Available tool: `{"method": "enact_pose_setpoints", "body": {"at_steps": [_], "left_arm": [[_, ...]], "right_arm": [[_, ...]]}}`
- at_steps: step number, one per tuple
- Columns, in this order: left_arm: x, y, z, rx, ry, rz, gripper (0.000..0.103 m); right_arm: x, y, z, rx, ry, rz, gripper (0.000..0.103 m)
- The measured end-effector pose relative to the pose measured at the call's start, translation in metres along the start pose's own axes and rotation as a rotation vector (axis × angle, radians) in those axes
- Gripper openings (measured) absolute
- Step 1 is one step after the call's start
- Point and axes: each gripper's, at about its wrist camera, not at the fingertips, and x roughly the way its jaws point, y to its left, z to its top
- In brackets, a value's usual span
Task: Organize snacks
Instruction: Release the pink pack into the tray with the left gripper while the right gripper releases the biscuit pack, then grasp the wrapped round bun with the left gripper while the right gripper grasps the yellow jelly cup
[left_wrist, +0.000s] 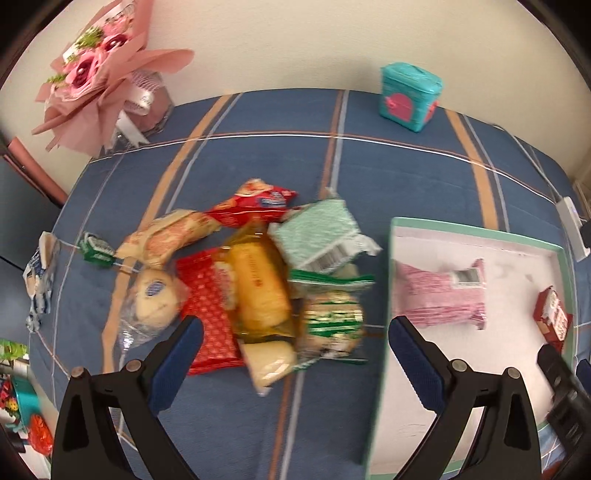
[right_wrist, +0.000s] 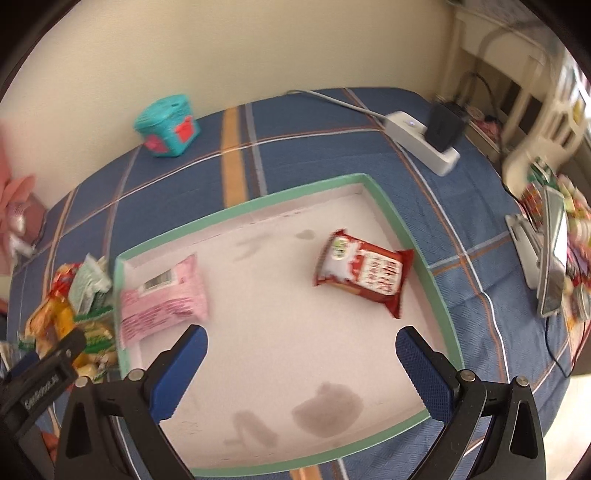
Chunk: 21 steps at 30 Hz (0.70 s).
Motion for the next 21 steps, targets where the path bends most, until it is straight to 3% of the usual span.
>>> {"method": "enact_pose_setpoints", "body": {"at_steps": [8,14,21], "left_arm": [[0.013,0.060,0.005,-0.089,0.035,0.072,0.100],[0.022,0.108,0.005,-0.188,0.049,0.139,0.100],[0.026,0.152,0.001,-0.295,0.050,0.139,0.100]], "right_arm": [[0.014,0.062,-0.018,-0.198,0.042,-0.003,0.103],[0.017,0.089,-0.023,-0.226,0.065,0.013,0.103],[0.012,0.124,-0.030,-0.243,0.056,0.066,0.103]]}}
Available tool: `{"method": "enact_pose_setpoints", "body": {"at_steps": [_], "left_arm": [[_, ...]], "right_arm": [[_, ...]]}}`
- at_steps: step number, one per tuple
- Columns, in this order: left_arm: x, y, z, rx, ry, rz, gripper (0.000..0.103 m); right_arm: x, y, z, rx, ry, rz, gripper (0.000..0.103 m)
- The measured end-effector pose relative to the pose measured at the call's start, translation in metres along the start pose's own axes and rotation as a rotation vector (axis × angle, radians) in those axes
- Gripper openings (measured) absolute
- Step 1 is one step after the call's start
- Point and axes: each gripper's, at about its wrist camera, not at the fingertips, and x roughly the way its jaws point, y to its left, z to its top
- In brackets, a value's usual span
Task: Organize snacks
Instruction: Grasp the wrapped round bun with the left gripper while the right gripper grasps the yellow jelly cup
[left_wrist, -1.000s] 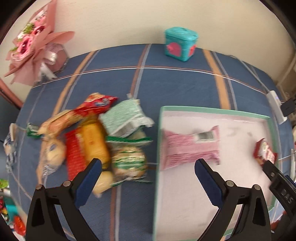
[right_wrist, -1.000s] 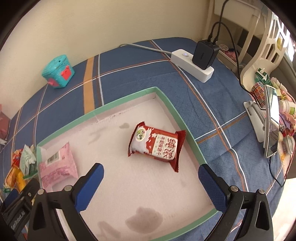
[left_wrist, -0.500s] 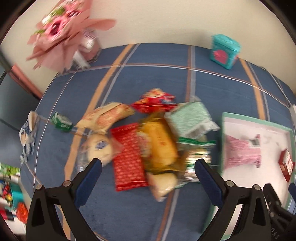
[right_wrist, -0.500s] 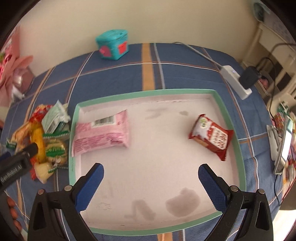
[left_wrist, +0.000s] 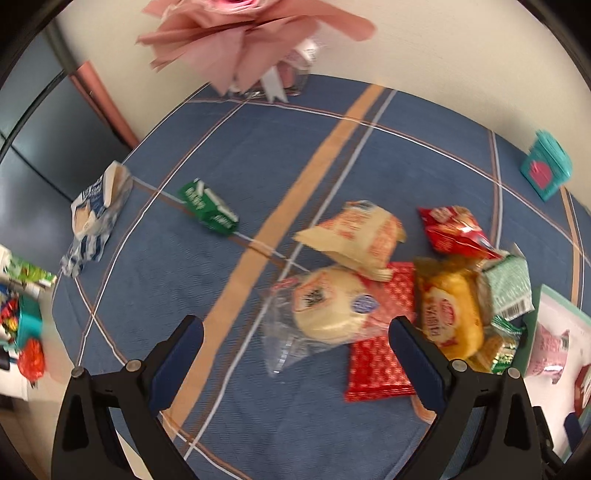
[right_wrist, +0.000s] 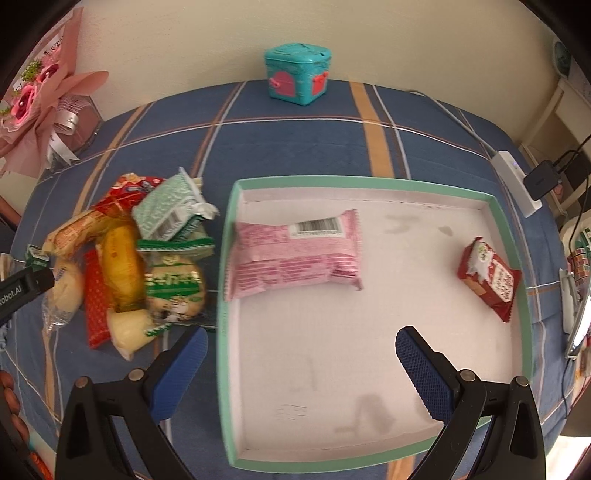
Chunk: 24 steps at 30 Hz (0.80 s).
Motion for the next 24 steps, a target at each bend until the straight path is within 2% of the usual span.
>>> {"method": "enact_pose_setpoints", "body": {"at_steps": [6,15,20,24], "left_arm": [[0.012,0.026,0.003,-0.081,0.037,-0.031,0.100],[0.021,0.036,0.005,-0.115,0.080,-0.080,0.100],[0.024,0.039,0.009,-0.115,0.084,-0.125,0.100],[0.021,0.035,0.017,-0.107,0.053,-0.156,0.100]], "right_arm": [[-0.001,0.035,0.004,-0.056,-0.031,0.028,0.103],[0.004,0.074,0.001,-0.088,-0.032,0.121,0.101],[0.007,0.087,-0.002,-0.098,-0.010,0.186,0.090],[0.014,0.095,-0.001,-0.106,0.008,0.231,0.078]]}}
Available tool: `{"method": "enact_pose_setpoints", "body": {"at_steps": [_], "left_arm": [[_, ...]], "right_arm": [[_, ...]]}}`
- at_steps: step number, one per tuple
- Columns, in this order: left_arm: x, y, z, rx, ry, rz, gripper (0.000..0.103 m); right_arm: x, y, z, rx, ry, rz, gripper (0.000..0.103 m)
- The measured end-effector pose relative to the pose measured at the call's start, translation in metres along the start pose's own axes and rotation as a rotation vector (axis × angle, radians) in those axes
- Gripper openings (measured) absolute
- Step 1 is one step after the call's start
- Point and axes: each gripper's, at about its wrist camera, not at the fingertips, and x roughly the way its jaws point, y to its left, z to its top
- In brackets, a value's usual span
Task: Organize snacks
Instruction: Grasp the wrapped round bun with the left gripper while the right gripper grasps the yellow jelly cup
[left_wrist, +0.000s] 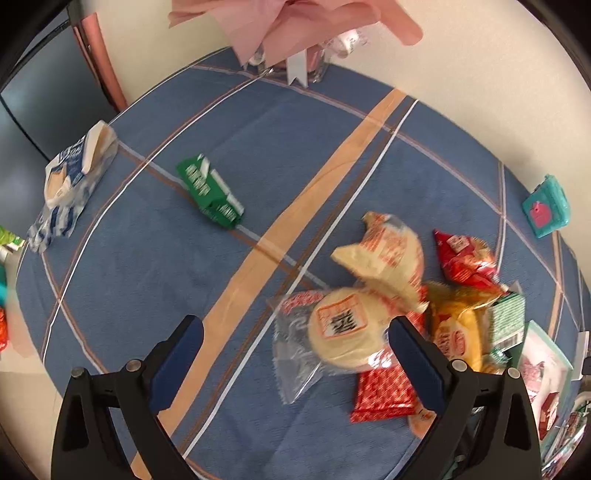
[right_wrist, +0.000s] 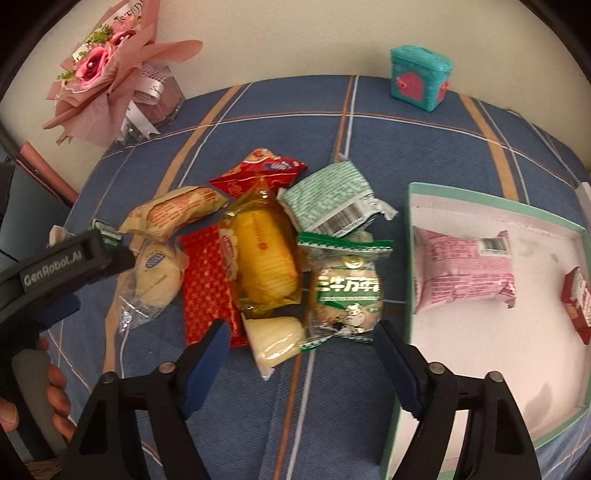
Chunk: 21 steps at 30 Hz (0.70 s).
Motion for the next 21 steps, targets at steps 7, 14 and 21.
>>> {"method": "enact_pose_setpoints", "body": {"at_steps": [7,14,21], "left_arm": [[0.021,-0.004,0.009,-0.021,0.032,-0.077,0.100],[0.053,-0.004,0.007,-0.061,0.149,-0.089,0.100],[0.056,-0.004,0.003,-0.080,0.175,-0.139,0.089]], "right_arm": [[0.018,0.014,0.000,-0.035,0.029,0.023,0.066],[0.031,0.017,-0.001,-0.047,0.054,0.033,0.058],[0.049,0.022,-0.001,-0.039,0.088,0.058,0.051]]}}
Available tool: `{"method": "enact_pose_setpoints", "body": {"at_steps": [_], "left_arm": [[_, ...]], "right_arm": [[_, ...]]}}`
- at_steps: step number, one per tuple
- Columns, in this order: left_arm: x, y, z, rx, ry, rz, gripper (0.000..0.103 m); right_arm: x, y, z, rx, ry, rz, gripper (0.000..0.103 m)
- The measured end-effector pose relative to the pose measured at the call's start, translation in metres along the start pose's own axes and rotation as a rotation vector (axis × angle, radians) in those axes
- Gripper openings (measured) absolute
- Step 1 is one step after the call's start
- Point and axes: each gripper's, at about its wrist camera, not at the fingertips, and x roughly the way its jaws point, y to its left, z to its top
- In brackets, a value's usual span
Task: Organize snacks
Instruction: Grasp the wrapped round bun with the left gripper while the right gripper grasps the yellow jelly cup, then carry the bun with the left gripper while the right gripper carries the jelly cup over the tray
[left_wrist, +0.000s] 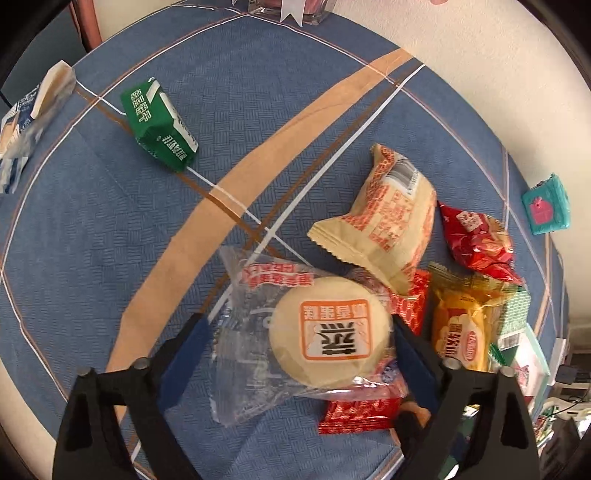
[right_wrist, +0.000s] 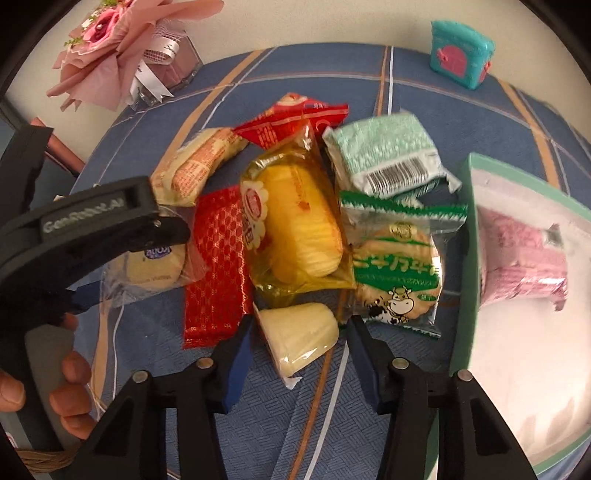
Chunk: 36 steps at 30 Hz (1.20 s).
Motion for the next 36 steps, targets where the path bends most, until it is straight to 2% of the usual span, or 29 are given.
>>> {"method": "enact_pose_setpoints", "body": {"at_steps": [2,8,15,22,28,32,36], "left_arm": [[-0.002,-0.002,0.000,0.002,-0.003,-0.014,0.081],[-0.005,-0.012,-0.002,0.029,-0.014,-0.001,0.075],[-0.017,-0.023,-0.006,0.051,-0.037,0.049,0.073],[-0.035,-0.017,-0.009,0.045,-0.051,0.039,0.073],[-0.055,-0.011,-0.014,0.031,-0.072,0.009,0.064],[-0.068,-0.015,-0.018,0.038,-0.108,0.028,0.052],[-0.068,-0.015,-0.022,0.052,-0.120,0.043,0.051]], "right_arm": [[0.002,-0.001,0.000,0.000,-0.002,-0.001,0.048],[0.000,-0.007,0.000,0.003,-0.007,0.009,0.043],[-0.014,-0.014,-0.006,0.001,-0.002,0.025,0.040],[-0.038,-0.013,-0.006,-0.001,-0.018,0.062,0.040],[-0.062,-0.006,-0.002,-0.013,-0.053,0.094,0.040],[-0.076,-0.001,0.004,-0.017,-0.086,0.107,0.040],[-0.086,-0.005,0.004,-0.015,-0.105,0.116,0.040]]}}
